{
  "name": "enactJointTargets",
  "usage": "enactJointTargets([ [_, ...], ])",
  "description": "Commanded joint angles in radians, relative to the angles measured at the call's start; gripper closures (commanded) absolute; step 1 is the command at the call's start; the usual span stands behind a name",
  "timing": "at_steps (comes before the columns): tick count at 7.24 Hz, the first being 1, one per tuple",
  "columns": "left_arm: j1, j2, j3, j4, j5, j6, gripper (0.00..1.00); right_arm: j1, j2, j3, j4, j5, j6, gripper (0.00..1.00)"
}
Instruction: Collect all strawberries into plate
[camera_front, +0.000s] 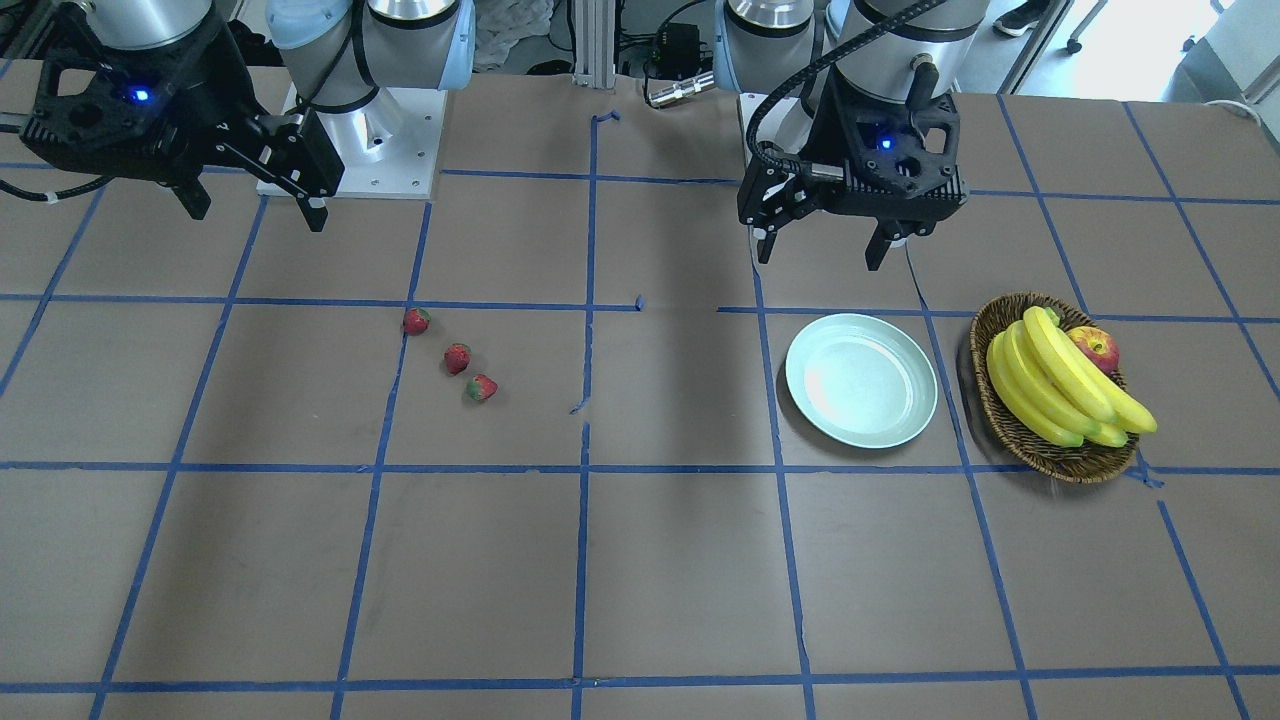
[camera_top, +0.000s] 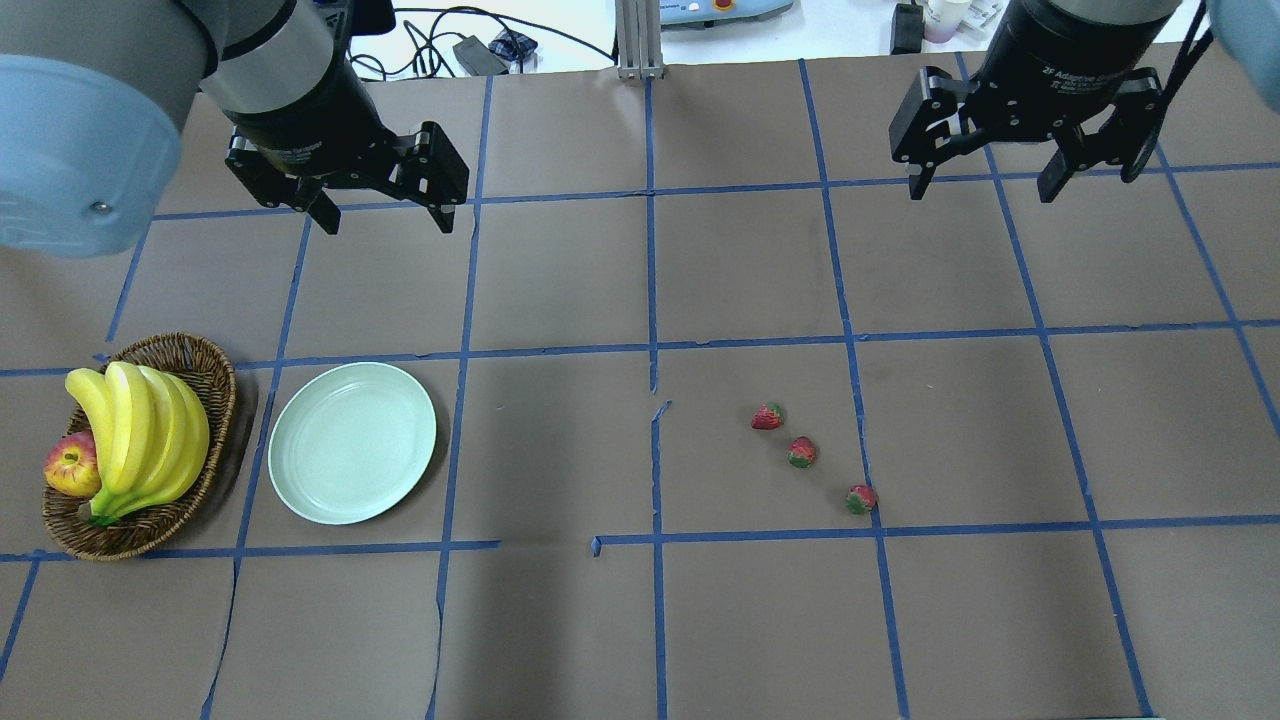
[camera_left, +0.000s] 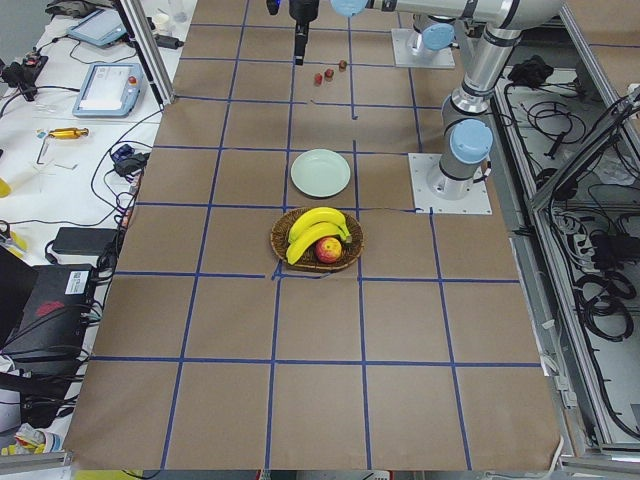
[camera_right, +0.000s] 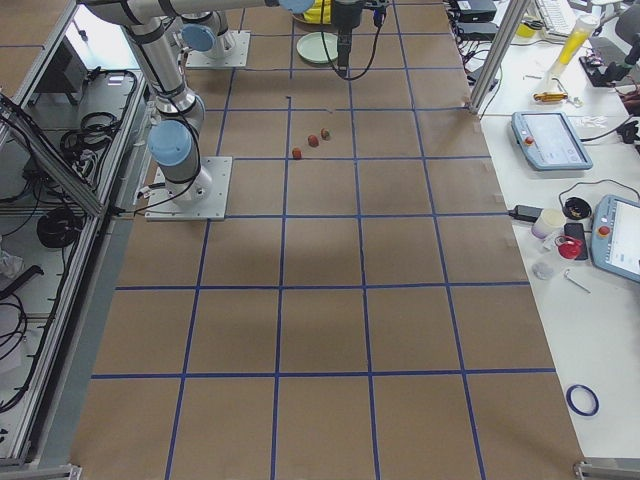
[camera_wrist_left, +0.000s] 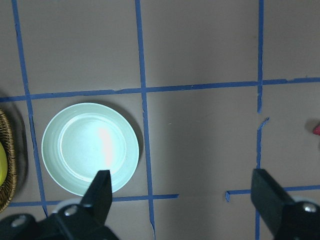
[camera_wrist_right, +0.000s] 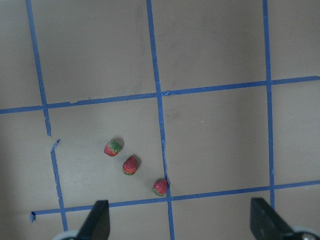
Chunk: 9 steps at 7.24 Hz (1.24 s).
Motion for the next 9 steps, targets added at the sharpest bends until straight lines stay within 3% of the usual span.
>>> enactJointTargets([
  [1, 0.000, 0.002, 0.000, 0.000, 0.000, 0.000, 0.00, 0.000, 0.008, 0.005, 0.000, 0.002, 0.000, 0.00],
  [3, 0.000, 0.000, -0.003, -0.002, 0.000, -0.002, 0.00, -0.001, 0.078, 0.052, -0.014, -0.003, -0.013, 0.00],
  [4, -0.002, 0.000, -0.016, -0.002, 0.000, 0.000, 0.00, -0.001, 0.091, 0.125, -0.018, -0.008, -0.014, 0.00],
  [7, -0.003, 0.002, -0.028, 0.000, 0.000, -0.002, 0.00, 0.002, 0.079, 0.439, -0.263, -0.014, -0.010, 0.00],
  [9, -0.003, 0.002, -0.029, 0.000, 0.000, -0.002, 0.00, 0.023, 0.082, 0.683, -0.566, -0.011, -0.007, 0.00],
])
